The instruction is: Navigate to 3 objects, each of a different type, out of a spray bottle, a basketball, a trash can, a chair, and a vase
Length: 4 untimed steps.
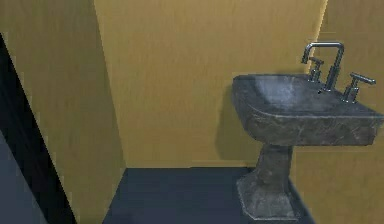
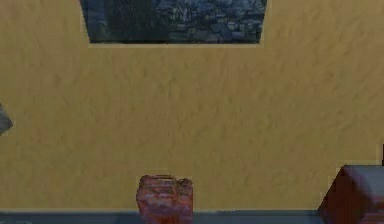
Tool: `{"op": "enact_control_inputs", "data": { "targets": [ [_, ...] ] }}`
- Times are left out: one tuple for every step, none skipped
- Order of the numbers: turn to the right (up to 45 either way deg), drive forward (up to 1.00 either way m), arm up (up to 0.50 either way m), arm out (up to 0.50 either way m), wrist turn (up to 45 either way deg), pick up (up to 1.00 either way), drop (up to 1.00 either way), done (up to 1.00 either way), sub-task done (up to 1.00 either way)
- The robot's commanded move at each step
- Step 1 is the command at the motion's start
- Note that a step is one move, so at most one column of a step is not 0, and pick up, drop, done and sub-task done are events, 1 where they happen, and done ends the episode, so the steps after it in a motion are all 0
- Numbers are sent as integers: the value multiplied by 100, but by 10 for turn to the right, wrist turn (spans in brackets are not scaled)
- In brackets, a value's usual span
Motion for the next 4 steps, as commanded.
{"op": "enact_control_inputs", "data": {
  "targets": [
    [-450, 0, 0, 0, 0, 0, 0, 0, 0],
    [-240, 0, 0, 0, 0, 0, 0, 0, 0],
    [0, 50, 0, 0, 0, 0, 0, 0, 0],
    [-120, 0, 0, 0, 0, 0, 0, 0, 0]
  ]
}}
